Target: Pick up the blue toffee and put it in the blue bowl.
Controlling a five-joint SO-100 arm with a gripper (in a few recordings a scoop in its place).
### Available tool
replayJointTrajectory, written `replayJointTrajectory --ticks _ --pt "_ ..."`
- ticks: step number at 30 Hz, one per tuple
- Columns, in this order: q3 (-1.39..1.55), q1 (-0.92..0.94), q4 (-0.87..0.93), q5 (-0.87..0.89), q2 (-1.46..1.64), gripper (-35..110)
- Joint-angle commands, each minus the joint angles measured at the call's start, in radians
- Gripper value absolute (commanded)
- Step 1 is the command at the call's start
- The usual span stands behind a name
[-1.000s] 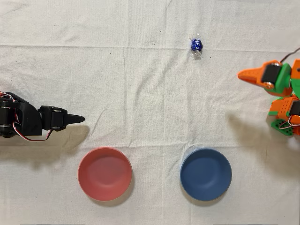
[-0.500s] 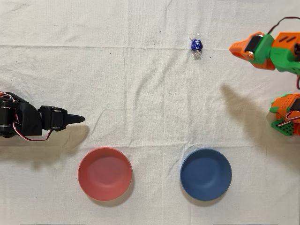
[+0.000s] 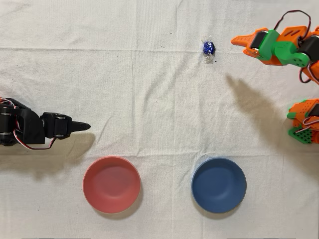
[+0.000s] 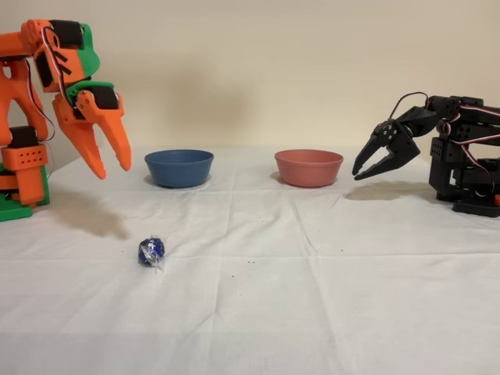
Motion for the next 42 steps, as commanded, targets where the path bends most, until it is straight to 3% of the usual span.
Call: replayJointTrajectory --ticks 1,21,27,42 --pt "-0.063 0.005 -0.009 -0.023 -0.008 32" --pt "-0.244 0.018 -0.138 -0.072 -0.33 32" --pt "-0.388 0.002 -0.011 0.021 -0.408 32" --pt "-0.549 -0.011 0.017 0.057 -0.571 31"
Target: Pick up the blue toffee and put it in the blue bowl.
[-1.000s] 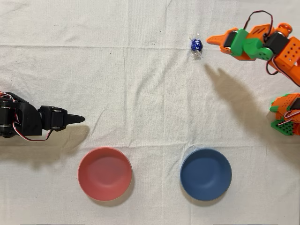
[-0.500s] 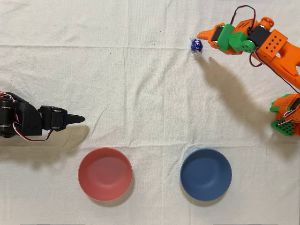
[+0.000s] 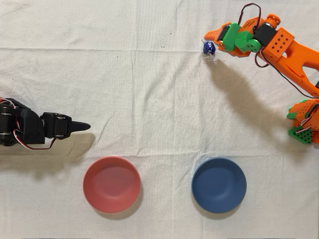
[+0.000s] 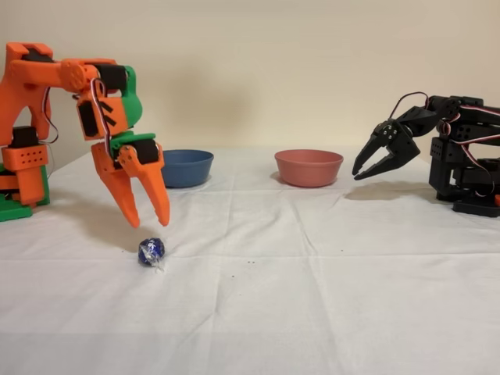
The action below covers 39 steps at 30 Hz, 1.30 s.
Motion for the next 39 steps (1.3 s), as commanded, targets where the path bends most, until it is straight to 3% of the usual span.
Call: replayJointTrajectory --ticks 1,39 --pt "-0.064 0.014 0.017 -0.002 0.017 31" --pt "-0.057 0.018 -0.014 -0.009 -0.13 32"
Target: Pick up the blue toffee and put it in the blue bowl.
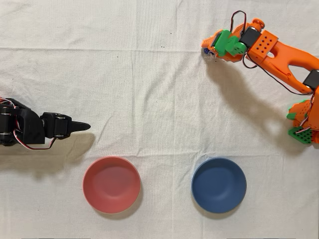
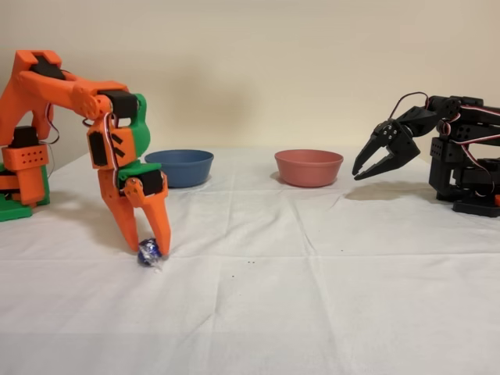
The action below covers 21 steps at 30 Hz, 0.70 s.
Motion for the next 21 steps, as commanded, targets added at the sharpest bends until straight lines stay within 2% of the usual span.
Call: replayJointTrajectory --ticks 1,11,21 --pt "-0.041 0.018 -0.015 -0.026 0.023 32" --pt "-0.051 0.014 -0.029 -0.038 0.008 29" --pt "-0.028 0.011 -0.032 -0.044 0.032 17"
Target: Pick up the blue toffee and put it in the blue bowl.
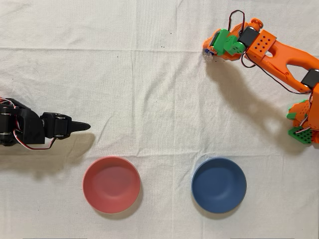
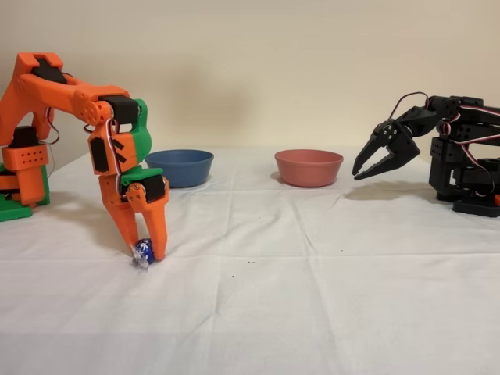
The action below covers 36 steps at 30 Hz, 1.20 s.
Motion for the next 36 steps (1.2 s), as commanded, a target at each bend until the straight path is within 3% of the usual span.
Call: replayJointTrajectory --ticks 1,15,36 --pt "-0.003 0.011 0.003 -0.02 0.051 16" --pt "0.109 -0.008 0.026 -0.048 0.247 15" --pt "0.163 -0.459 0.176 0.049 0.667 15"
